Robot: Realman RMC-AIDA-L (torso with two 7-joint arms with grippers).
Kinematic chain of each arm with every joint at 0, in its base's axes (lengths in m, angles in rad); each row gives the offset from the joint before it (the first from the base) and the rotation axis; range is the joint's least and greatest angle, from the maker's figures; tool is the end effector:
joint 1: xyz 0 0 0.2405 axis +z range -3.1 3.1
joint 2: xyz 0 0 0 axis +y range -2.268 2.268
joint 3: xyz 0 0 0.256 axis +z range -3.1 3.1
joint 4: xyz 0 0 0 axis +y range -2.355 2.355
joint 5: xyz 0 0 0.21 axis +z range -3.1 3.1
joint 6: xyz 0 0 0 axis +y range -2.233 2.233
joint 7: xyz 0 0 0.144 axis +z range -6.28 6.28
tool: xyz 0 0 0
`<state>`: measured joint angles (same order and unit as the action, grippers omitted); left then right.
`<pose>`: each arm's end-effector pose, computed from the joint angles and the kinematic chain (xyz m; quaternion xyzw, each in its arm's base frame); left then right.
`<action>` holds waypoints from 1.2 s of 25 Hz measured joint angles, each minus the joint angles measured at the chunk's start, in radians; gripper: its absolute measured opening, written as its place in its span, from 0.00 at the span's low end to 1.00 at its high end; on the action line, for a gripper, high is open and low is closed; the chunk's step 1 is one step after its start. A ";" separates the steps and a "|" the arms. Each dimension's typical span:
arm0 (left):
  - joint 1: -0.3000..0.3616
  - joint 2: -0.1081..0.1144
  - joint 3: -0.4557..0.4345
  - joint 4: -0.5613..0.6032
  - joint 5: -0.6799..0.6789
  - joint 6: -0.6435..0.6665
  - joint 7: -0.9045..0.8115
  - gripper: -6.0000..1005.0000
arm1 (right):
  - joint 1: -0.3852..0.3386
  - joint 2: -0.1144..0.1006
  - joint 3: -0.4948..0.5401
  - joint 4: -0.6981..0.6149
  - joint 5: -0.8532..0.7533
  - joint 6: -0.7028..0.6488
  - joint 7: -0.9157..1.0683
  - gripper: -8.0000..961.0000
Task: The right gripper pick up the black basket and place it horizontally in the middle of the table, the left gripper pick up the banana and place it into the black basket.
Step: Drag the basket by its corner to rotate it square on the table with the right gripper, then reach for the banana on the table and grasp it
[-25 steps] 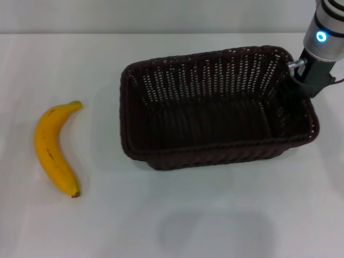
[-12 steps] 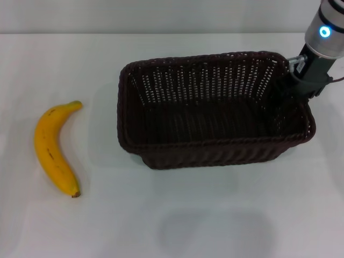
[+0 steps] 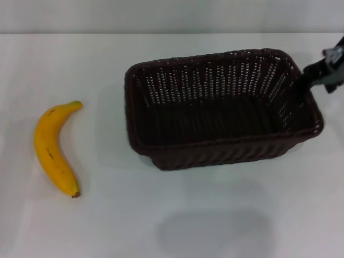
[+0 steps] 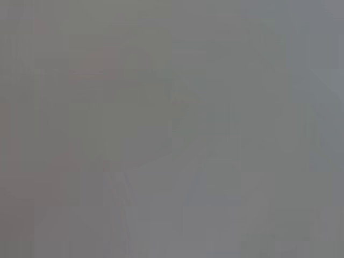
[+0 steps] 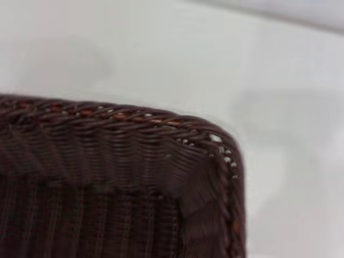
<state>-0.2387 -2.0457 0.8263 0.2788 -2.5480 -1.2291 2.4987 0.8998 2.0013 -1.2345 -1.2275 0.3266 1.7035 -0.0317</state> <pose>-0.3948 0.2846 0.0824 -0.5954 -0.2971 -0.3709 0.6478 0.1420 0.4071 0.0547 -0.7736 0.5283 -0.1876 0.2952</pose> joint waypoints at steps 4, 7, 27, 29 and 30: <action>0.029 0.044 0.001 0.091 0.177 0.049 -0.291 0.78 | -0.188 0.003 0.048 -0.285 0.078 -0.020 -0.062 0.70; 0.052 0.072 -0.003 0.190 0.319 0.096 -0.533 0.78 | -0.277 0.005 0.089 -0.378 0.191 -0.051 -0.135 0.70; -0.231 0.313 -0.011 0.652 1.567 -0.252 -2.015 0.77 | -0.657 0.006 0.409 -0.168 1.066 -0.453 -1.158 0.70; -0.303 0.327 -0.012 0.647 1.668 -0.340 -2.083 0.77 | -0.663 0.006 0.433 -0.115 1.122 -0.473 -1.247 0.70; -0.342 0.331 -0.012 0.645 1.723 -0.375 -2.109 0.77 | -0.664 0.005 0.452 -0.098 1.135 -0.475 -1.272 0.70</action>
<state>-0.5809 -1.7149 0.8139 0.9235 -0.8246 -1.6045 0.3897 0.2361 2.0064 -0.7826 -1.3251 1.4619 1.2283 -1.3041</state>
